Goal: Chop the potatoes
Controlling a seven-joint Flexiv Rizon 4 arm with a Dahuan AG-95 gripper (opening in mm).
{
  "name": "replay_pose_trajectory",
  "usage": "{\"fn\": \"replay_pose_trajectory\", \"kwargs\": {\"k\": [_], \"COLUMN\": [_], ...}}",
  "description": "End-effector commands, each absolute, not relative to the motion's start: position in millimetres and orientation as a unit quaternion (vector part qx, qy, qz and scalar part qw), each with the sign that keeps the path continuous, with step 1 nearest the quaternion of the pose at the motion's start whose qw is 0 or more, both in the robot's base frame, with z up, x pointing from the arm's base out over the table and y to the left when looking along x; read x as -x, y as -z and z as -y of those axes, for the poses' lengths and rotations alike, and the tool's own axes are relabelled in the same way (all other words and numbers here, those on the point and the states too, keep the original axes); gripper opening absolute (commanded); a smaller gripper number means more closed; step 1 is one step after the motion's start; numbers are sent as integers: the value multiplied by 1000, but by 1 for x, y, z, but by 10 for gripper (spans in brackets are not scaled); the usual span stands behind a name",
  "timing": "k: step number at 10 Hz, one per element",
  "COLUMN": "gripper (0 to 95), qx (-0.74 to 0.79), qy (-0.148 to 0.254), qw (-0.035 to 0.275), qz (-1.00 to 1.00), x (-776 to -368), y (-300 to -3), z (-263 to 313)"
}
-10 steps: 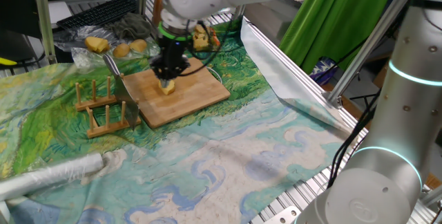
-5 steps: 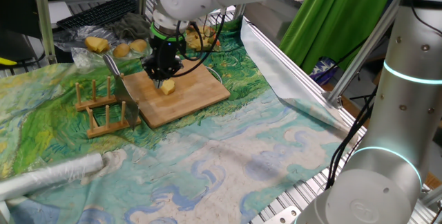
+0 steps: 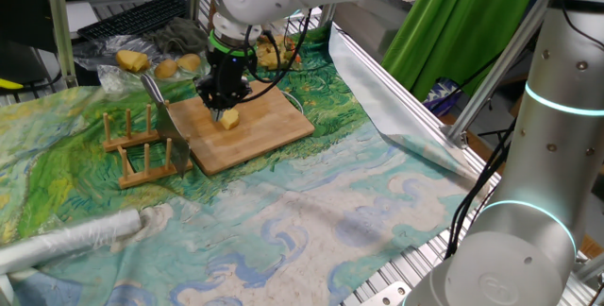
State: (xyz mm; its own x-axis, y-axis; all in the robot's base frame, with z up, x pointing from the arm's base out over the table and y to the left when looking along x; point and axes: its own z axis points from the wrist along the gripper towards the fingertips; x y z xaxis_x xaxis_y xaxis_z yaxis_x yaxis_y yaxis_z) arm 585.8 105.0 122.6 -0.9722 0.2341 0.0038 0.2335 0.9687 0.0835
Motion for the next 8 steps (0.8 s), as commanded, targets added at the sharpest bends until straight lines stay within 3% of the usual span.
{"fn": "replay_pose_trajectory", "kwargs": {"k": [1,4,6,8], "gripper": [0,0,0,0], "qx": [-134,-125,-114,-115], "qy": [-38,-42,-44,-45], "qw": [5,-1,-25,-22], "qz": [-990,-991,-992,-992], "x": [-586,-585,-585,-585], "y": [-123,-124,-124,-124], "z": [-107,-107,-107,-107]}}
